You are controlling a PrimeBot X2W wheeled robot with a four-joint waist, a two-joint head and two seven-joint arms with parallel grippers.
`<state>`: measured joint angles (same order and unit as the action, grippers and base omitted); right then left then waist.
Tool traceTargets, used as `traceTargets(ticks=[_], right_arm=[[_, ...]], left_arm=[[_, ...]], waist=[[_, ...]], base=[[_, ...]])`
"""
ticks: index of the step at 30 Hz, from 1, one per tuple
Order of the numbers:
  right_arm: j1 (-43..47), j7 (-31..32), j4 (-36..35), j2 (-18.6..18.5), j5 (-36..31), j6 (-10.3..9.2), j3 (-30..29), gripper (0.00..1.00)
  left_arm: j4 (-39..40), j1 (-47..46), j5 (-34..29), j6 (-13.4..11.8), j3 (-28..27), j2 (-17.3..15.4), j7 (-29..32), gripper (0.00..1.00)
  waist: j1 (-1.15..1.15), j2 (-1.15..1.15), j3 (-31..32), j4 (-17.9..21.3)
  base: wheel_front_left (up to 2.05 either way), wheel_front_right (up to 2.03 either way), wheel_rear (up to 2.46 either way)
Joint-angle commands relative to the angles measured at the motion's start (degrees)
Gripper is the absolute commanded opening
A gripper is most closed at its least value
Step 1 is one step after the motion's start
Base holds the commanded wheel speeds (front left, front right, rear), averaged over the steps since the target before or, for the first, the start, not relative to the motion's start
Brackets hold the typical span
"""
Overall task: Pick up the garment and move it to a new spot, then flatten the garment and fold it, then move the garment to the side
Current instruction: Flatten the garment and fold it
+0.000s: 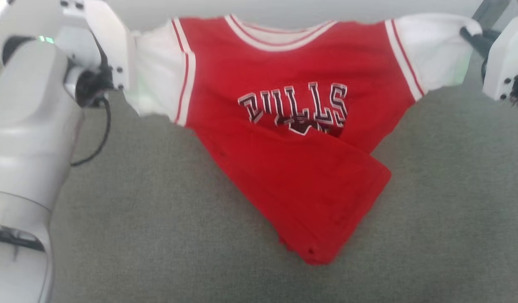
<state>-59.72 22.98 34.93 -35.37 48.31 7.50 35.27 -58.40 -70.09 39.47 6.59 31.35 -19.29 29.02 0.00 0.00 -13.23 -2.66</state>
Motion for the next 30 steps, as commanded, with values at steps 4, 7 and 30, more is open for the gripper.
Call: traceTargets(ticks=[4, 7, 30], right_arm=[[-2.3, -2.5, -2.7, -0.6, -0.9, -0.02, -1.0, 0.0], [-3.6, -3.7, -4.3, -0.6, -1.6, -0.02, -1.6, 0.0], [-11.3, -11.1, -3.1, 2.0, -9.6, -0.02, -5.1, 0.0]], left_arm=[[2.3, -3.1, -0.2, 0.4, 0.3, -1.4, -1.4, 0.0], [3.9, -4.9, -0.6, 0.6, 0.6, -2.0, -2.6, 0.0], [5.1, -13.9, -1.4, 0.7, 2.5, -2.8, -10.4, 0.0]], waist=[[0.0, 0.0, 6.6, 1.6], [0.0, 0.0, 8.8, 2.0], [0.0, 0.0, 8.1, 4.0]], base=[[0.0, 0.0, 0.0], [0.0, 0.0, 0.0], [0.0, 0.0, 0.0]])
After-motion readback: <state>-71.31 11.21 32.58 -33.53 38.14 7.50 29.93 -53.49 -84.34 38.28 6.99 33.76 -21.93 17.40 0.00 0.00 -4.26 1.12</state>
